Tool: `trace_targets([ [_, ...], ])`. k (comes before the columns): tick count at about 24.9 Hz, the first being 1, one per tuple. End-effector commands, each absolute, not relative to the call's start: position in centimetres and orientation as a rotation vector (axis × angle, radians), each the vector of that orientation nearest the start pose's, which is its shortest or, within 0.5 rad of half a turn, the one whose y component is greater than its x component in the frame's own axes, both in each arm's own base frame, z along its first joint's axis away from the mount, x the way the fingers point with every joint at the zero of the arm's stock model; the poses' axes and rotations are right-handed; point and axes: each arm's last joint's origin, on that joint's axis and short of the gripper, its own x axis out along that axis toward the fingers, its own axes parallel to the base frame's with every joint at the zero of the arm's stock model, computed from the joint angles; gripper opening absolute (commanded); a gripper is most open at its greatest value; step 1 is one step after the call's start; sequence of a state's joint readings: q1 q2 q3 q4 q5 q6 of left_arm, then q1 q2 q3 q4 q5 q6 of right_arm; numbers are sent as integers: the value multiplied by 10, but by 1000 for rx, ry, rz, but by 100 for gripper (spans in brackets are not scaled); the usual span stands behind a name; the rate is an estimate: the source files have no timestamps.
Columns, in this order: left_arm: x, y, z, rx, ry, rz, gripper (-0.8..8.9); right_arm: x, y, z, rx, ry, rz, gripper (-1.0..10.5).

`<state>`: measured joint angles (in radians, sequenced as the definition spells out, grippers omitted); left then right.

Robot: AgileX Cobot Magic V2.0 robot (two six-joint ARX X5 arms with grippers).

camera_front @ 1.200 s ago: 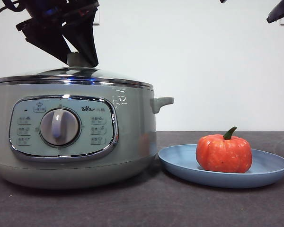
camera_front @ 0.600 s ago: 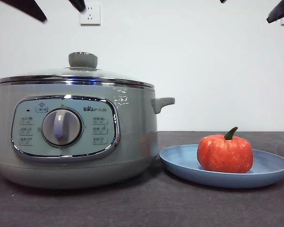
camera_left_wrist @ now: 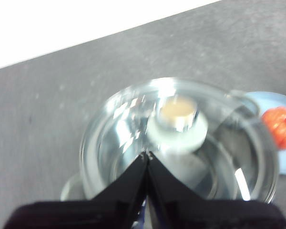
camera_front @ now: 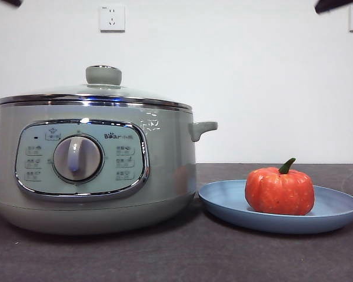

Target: Take the pumpkin out from the steamer,put the pumpkin in the blue plate,close the lid

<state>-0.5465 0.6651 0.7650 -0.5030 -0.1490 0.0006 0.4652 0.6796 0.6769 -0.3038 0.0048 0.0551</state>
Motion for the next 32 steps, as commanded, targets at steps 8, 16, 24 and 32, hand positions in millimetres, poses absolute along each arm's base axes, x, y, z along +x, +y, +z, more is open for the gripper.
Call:
trace_targets([
  [8,96,-53,261,-6,349,-358,-8,115,58,260,62,306,434,-11],
  [16,95,-53,259,-1,371,-366,-3,116,58,257,57,334,435,-11],
  [24,95,-53,259,-1,371,-366,-3,116,58,257,57,333,435,-11],
  [32,89,-47,261,2,351,-353,-3,116,58,257,57,333,435,-11],
])
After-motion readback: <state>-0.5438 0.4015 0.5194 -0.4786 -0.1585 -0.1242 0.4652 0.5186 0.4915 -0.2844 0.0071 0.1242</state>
